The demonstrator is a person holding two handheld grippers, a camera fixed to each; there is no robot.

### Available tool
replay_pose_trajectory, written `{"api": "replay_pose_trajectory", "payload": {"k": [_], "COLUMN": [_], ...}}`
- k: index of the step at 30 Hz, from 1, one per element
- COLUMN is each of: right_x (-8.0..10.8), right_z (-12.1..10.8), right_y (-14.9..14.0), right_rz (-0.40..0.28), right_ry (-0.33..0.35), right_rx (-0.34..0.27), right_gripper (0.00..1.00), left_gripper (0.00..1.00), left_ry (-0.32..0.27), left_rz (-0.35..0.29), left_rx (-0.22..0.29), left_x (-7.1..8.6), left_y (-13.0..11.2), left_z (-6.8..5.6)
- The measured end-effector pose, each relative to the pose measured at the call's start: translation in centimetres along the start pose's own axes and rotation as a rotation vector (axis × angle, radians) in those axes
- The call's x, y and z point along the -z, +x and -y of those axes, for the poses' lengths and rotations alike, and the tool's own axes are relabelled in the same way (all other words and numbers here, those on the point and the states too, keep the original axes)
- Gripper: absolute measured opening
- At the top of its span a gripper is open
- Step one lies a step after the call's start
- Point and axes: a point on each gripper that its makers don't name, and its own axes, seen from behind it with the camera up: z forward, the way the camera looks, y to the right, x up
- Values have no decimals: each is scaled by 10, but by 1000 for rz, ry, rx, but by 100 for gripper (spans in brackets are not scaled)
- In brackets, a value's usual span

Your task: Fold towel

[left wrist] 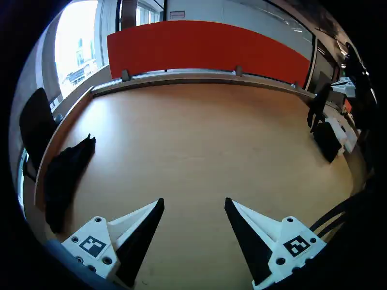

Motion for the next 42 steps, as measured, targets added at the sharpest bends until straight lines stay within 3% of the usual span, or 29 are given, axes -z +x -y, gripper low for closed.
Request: {"api": "replay_pose_trajectory", "payload": {"k": [20, 32, 42], "right_x": [-2, -3, -2], "right_z": [-83, -114, -126], "right_y": [-28, -46, -57], "right_rz": [60, 106, 124], "right_ry": [-87, -111, -121], "right_rx": [-21, -21, -33], "right_gripper": [4, 4, 4], "left_gripper": [93, 93, 93], "left_ry": [24, 29, 31], "left_rz": [13, 17, 21], "left_rx": [-11, -18, -18], "left_x": [1, -1, -4], "left_y": [-2, 1, 1], "left_z": [2, -4, -7]}}
